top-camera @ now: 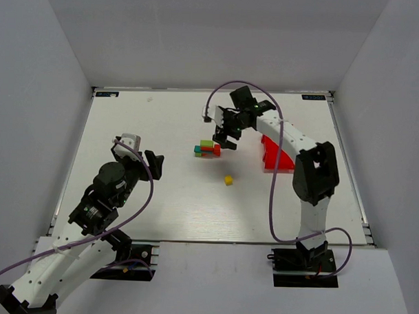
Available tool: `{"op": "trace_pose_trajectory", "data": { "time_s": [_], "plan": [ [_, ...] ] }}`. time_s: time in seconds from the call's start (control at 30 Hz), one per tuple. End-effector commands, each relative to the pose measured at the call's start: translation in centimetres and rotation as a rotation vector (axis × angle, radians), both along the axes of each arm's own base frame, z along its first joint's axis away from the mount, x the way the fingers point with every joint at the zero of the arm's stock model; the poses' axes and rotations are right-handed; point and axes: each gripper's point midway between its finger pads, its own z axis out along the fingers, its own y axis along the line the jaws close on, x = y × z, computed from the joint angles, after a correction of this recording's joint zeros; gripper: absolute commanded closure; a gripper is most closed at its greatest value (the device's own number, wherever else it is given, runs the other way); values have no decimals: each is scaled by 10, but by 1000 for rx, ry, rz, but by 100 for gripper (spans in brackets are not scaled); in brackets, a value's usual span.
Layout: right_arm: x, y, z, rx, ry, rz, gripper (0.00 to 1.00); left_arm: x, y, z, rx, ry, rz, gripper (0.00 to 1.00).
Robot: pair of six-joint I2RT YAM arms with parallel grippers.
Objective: Build the wood block tower
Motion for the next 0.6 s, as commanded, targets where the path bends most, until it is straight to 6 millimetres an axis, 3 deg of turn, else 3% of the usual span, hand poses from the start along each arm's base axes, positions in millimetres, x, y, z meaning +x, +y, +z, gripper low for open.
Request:
{"op": "trace_pose_trajectory", "data": {
  "time_s": [0.0, 0.07, 0.1, 0.13, 0.17, 0.2, 0.23, 0.27, 0.3, 0.33, 0.4, 0.43, 0.47, 0.5, 0.57],
  "plan": [
    [-6, -35, 34, -53, -136, -22, 10, 1, 0, -1, 5, -4, 3, 18],
    [-18, -48, 19, -67, -126, -29, 10, 1, 0, -1, 5, -4, 3, 18],
    [-14, -47, 51, 1, -226, -39, 10, 1, 0, -1, 5, -4, 3, 18],
    [-34, -61, 15, -28, -144, -42, 10, 0, -1, -1, 4, -3, -6, 21],
    [-45, -57, 18, 20, -134, -2, 10, -1, -4, -1, 1, -2, -23, 33],
    [-62, -62, -2, -4, -71, 28, 13, -2, -7, -1, 8, -3, -41, 46],
    [-71, -61, -10, -23, -58, 88, 57, -3, -10, -2, 13, -4, -64, 61],
    [-81, -52, -26, -1, 11, 157, 83, -2, -11, -4, 18, 4, -64, 86],
    [-93, -54, -28, -15, 77, 198, 100, -3, -12, -4, 17, 5, -75, 95],
    [-96, -51, -31, -1, 104, 218, 100, -1, -13, -6, 21, 12, -75, 100],
    [-102, -50, -49, -11, 117, 277, 100, -1, -13, -6, 21, 13, -75, 100],
    [-95, -44, -49, 14, 66, 298, 76, -1, -13, -6, 21, 13, -75, 98],
    [-106, -48, -61, 5, 76, 315, 67, -1, -13, -6, 21, 13, -75, 85],
    [-103, -47, -63, -1, 54, 316, 62, -1, -13, -6, 21, 13, -75, 75],
    [-101, -41, -72, -7, 59, 324, 54, -2, -14, -6, 28, 11, -87, 63]
  ]
}}
